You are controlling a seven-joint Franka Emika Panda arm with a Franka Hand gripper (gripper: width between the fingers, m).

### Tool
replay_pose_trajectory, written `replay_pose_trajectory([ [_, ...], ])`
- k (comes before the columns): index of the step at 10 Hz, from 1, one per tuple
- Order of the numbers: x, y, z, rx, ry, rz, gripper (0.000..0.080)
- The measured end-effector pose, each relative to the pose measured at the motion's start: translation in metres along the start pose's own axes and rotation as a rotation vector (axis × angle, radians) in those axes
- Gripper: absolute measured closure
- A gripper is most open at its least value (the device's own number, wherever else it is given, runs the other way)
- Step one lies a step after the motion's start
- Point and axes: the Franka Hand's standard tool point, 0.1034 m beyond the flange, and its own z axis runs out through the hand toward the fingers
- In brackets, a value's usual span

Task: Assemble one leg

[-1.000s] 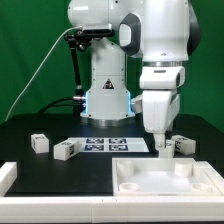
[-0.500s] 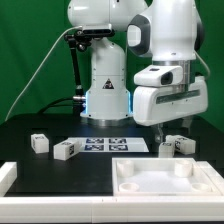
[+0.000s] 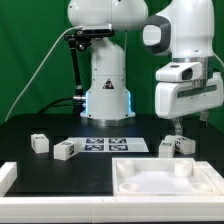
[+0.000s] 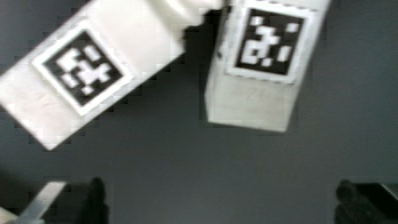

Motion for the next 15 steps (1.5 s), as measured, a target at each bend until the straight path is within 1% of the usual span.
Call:
replay_pose_trajectory([
  [2, -0.001, 0.000, 0.000, 0.003, -0.030, 0.000, 0.0151],
  [3, -0.005, -0.002, 0.002, 0.009, -0.072, -0.001, 0.0151],
  [4, -0.011, -0.009, 0.005, 0.007, -0.172, 0.058, 0.0151],
  [5, -0.010, -0.017, 0.009, 0.002, -0.247, 0.060, 0.0151],
  [6, -0.007, -0.023, 0.014, 0.004, -0.282, 0.068, 0.0151],
  [7, -0.013, -0.025, 0.016, 0.007, -0.376, 0.064, 0.0151],
  [8, -0.011, -0.025, 0.019, 0.014, -0.456, 0.063, 0.0151],
  [9, -0.012, -0.024, 0.022, 0.022, -0.509, 0.065, 0.0151],
  [10, -0.020, -0.023, 0.024, 0.031, -0.612, 0.065, 0.0151],
  [11, -0.018, -0.024, 0.027, 0.043, -0.697, 0.064, 0.0151],
  [13, -0.015, -0.024, 0.030, 0.059, -0.814, 0.060, 0.0151],
  [14, -0.009, -0.022, 0.033, 0.059, -0.788, 0.064, 0.0151],
  [15, -0.009, -0.022, 0.034, 0.060, -0.789, 0.065, 0.0151],
])
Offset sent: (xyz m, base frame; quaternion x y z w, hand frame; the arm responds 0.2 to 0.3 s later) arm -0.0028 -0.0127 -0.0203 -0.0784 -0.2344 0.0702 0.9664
